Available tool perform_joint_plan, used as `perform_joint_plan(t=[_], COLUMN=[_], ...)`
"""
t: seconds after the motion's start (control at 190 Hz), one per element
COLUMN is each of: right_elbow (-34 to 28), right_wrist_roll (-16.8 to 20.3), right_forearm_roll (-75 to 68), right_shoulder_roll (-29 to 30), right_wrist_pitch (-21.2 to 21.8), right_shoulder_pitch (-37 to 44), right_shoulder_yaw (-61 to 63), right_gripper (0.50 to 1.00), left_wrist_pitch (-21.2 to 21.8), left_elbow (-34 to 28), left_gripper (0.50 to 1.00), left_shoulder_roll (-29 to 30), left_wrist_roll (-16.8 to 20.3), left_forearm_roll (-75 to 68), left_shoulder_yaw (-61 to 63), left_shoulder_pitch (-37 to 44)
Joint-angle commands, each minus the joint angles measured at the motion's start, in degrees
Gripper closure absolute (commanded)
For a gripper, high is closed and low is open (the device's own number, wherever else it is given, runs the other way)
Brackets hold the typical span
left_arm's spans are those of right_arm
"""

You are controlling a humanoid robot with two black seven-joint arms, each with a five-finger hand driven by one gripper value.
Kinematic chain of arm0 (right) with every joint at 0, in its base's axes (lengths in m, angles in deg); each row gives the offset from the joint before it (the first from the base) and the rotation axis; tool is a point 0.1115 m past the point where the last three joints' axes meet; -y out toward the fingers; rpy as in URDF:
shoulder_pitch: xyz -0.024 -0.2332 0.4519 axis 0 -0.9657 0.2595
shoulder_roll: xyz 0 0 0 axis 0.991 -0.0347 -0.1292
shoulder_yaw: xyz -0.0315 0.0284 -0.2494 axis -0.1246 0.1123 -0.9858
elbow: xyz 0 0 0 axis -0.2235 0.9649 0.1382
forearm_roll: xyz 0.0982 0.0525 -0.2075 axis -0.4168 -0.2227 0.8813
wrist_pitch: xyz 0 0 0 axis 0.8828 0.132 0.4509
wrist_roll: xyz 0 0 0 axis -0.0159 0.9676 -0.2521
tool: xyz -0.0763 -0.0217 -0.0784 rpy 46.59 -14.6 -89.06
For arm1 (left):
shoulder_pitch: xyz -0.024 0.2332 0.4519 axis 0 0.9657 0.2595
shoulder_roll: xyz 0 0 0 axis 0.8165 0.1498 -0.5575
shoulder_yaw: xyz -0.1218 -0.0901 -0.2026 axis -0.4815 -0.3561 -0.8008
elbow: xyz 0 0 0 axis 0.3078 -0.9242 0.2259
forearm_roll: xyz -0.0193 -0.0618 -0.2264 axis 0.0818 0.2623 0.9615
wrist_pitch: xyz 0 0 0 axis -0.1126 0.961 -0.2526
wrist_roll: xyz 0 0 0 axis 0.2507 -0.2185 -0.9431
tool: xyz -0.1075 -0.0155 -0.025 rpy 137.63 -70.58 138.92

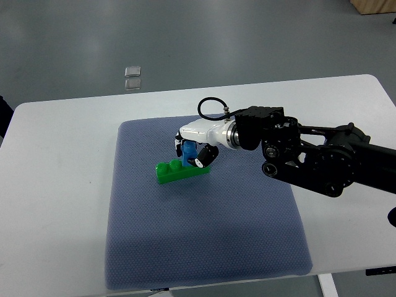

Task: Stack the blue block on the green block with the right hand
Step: 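Lower the blue block onto the green block's studs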

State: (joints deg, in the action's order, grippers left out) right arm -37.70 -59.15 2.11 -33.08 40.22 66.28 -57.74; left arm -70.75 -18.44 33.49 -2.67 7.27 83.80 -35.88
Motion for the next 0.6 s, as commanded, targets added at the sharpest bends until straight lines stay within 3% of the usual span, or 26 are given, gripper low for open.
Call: perform_joint_plan(t=[0.0,0.596], right_elbow=[0.3,1.2], right_wrist_roll=[-0.1,-0.5], right_forearm_roll=[0.4,1.8], right_shoulder_roll=[0.1,1.4], right_wrist_pitch=[-0.1,-1.1], right_shoulder_pitch=[-0.1,-0.9], right_shoulder_yaw=[0.0,-0.8], right_gripper=[0.938,0.938], left_wrist_pitch=[0.0,0.0], left_elbow=[0.0,0.0], left_gripper=[0.500,0.500], left_shoulder_roll=[0.0,0.0], left_wrist_roll=[0.0,0.0], left_forearm_roll=[0.0,0.0], left_shoulder_yaw=[0.0,0.0], left_shoulder_pitch=[0.0,0.0])
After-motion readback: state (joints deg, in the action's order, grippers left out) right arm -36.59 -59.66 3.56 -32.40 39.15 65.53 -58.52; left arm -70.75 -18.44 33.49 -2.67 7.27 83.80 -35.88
